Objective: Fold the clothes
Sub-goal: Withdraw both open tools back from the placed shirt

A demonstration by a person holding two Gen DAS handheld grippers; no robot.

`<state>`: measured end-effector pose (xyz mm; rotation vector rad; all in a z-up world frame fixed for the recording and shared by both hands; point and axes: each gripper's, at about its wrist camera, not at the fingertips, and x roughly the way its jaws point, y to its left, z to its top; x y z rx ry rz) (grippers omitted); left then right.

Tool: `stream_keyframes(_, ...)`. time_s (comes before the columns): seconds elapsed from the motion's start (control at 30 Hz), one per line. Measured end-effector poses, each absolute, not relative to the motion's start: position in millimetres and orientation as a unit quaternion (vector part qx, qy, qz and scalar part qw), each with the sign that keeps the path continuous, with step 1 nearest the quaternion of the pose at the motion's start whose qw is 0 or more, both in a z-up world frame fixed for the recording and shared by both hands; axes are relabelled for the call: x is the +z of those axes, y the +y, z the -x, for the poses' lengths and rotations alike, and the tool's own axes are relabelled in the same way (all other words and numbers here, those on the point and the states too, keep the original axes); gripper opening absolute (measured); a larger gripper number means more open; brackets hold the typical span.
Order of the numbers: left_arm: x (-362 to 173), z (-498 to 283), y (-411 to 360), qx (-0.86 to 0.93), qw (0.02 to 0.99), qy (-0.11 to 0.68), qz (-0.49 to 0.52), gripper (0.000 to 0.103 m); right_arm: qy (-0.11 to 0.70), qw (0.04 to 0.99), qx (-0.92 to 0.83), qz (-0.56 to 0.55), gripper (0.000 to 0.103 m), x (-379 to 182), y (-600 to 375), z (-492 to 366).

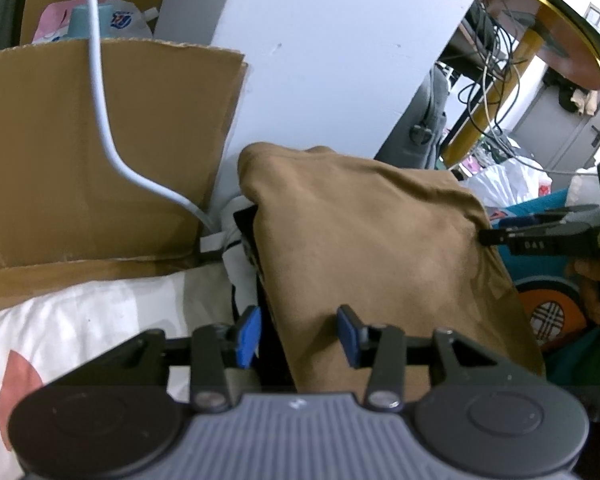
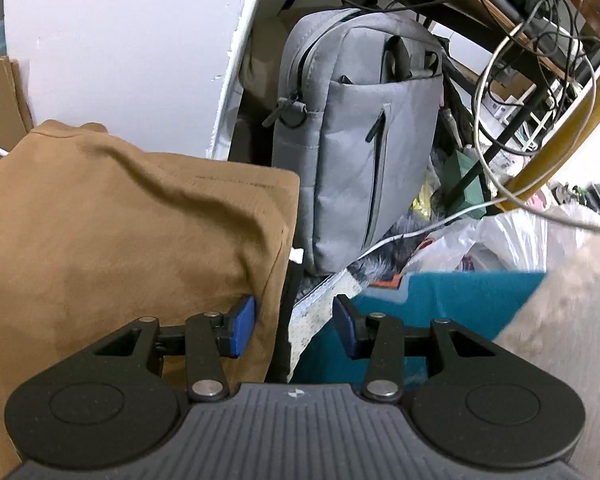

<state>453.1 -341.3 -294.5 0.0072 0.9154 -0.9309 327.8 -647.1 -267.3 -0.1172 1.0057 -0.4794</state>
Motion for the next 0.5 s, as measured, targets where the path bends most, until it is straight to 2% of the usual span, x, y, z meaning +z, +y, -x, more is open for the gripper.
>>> stream_keyframes(0.33, -297.9, -455.8, -345.8, -0.426, 0.797, 0.428, 0.000, 0.050, 0.454, 0.862, -0.223, 0.039, 0.050, -255.3, -655.0, -348.5)
stream_keyframes(0.5, -280.4, -456.0, -344.9, -0.421, 0.802, 0.424, 0.003, 0.051, 0.435, 0.875, -0.210, 0.017, 0.060, -240.3, -648.9, -346.7)
